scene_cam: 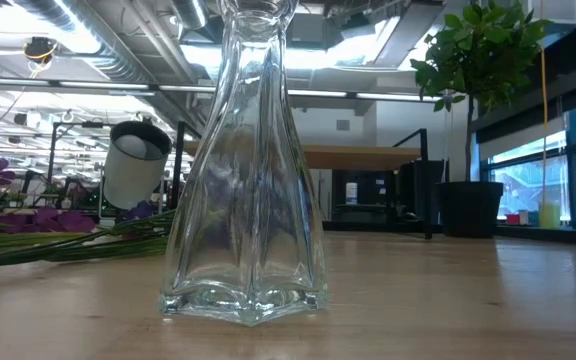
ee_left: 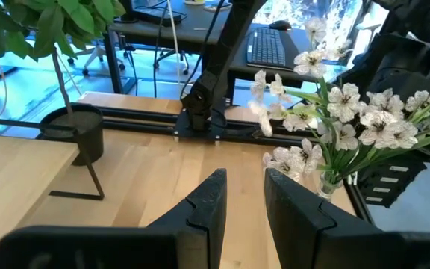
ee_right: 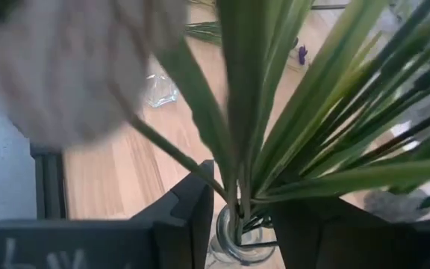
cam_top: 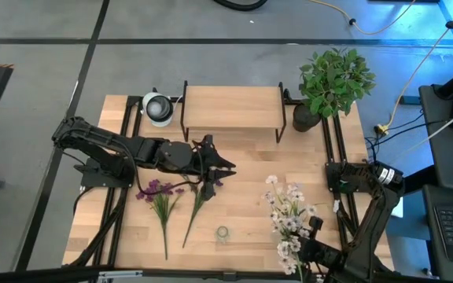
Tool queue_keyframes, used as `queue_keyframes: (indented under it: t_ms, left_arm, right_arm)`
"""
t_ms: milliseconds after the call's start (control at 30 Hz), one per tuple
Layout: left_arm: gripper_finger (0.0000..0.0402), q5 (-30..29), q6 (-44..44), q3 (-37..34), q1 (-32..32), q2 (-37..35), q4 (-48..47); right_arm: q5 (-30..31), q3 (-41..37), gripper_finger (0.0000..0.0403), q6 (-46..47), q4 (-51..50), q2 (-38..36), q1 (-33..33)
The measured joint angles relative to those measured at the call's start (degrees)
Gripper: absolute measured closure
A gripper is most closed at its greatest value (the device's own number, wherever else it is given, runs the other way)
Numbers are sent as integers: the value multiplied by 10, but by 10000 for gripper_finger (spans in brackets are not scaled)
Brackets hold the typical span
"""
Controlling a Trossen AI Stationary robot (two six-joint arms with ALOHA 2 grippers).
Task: Pick and place flowers into a vace then onto a shelf
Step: Put the white flowers into the right transparent vase
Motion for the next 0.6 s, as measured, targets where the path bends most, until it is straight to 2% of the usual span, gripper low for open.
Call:
queue_keyframes:
  t_ms: [367, 600]
  left_arm:
    - [316, 0, 0, 0, 0, 0, -7]
    - [316, 0, 0, 0, 0, 0, -8]
  right_arm:
    - [-14, 46, 281, 0, -33, 0, 16]
    - [-58, 71, 281, 3, -73, -1, 18]
